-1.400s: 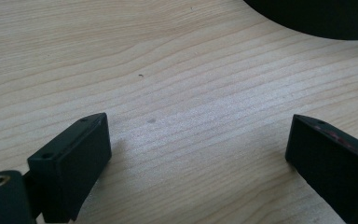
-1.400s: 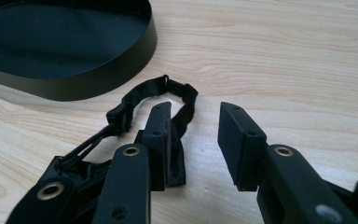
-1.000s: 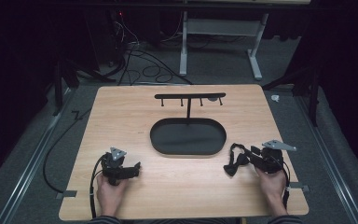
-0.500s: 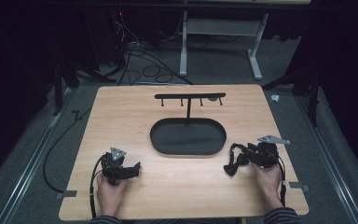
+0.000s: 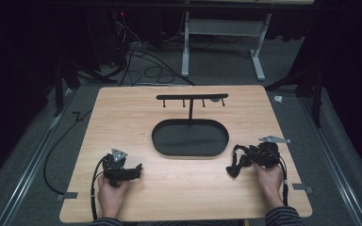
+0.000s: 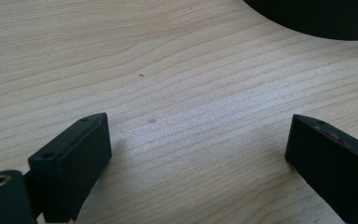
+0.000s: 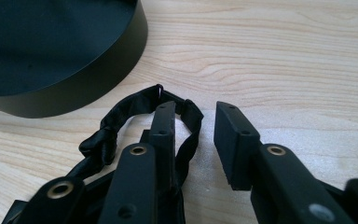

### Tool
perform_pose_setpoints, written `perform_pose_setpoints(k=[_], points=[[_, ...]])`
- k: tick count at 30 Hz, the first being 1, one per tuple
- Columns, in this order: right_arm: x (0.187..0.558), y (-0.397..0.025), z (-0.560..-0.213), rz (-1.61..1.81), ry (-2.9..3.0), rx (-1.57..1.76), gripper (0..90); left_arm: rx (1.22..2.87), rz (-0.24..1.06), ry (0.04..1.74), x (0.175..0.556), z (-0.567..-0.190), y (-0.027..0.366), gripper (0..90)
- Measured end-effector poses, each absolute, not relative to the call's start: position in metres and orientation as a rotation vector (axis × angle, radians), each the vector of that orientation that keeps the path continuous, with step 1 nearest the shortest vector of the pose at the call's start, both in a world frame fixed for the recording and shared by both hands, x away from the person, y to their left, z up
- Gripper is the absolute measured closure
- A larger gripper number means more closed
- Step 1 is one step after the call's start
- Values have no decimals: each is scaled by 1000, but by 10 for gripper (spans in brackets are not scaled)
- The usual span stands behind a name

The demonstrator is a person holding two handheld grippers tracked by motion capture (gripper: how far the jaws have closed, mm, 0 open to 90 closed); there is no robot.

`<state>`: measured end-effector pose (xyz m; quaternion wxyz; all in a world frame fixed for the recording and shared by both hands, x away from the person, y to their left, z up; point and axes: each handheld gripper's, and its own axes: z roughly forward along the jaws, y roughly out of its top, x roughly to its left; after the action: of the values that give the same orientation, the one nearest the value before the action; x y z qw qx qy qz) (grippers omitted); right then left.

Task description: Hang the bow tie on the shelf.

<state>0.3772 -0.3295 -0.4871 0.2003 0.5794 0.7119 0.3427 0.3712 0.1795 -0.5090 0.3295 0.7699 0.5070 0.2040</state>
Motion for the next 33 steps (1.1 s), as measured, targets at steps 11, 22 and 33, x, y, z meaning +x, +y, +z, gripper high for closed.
perform_pose_setpoints(k=[11,22,33], points=[[381,-329,-493,914,2013,1639,817,2013,534,1327,371,-509,179,73],[382,-329,-494,893,2030,1627,897,2013,534,1327,371,-509,179,73],[376,-328,-486,940,2019,1579,900,2013,534,1327,371,-509,179,73]])
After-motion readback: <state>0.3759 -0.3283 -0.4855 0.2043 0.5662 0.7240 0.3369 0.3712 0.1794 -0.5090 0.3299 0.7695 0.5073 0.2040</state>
